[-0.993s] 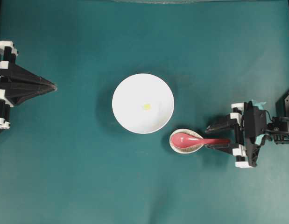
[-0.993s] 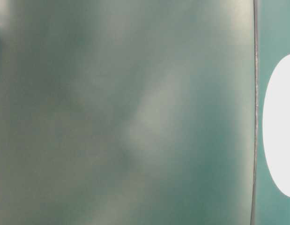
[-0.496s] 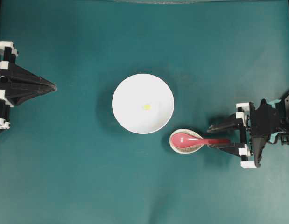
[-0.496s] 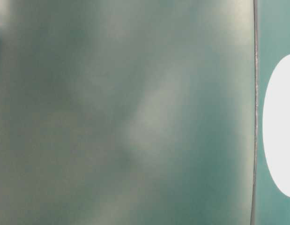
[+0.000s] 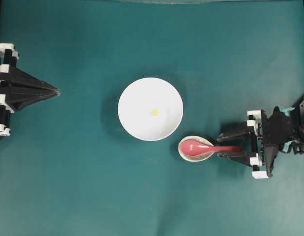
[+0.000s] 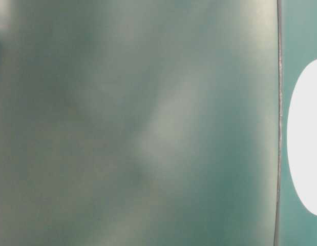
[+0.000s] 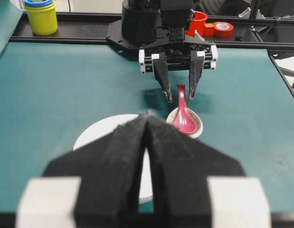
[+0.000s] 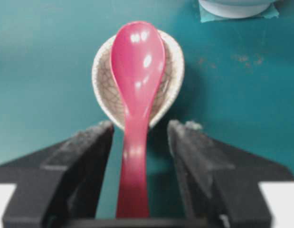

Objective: Scoop the yellow hexagonal prism block from the bowl with a spoon using the right arm.

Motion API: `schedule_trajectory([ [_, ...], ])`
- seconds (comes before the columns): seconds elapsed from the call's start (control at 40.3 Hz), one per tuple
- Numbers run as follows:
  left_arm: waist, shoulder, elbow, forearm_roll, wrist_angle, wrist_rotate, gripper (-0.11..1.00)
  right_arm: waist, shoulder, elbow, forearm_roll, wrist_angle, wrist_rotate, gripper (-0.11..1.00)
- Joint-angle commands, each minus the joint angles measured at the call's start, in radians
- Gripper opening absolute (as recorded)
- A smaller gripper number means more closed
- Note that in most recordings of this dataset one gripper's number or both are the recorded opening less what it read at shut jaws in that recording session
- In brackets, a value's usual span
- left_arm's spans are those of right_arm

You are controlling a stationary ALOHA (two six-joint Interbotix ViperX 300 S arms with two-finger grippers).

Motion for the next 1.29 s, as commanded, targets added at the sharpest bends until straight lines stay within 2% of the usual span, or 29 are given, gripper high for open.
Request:
schedule_trajectory([
  [0.0, 0.002, 0.008, -0.015, 0.000, -0.003, -0.002, 0.01, 0.006, -0.003, -0.005, -0.002, -0.009, 0.000, 0.56],
  [0.769, 0.002, 0.006, -0.015, 0.002, -0.003, 0.000, 0.01, 0.008, 0.005, -0.014, -0.002, 0.017, 0.000, 0.56],
  [1.266, 0.002, 0.006, -0.015, 0.002, -0.003, 0.000, 0.01, 0.008, 0.005, -0.018, -0.002, 0.015, 0.000, 0.27],
])
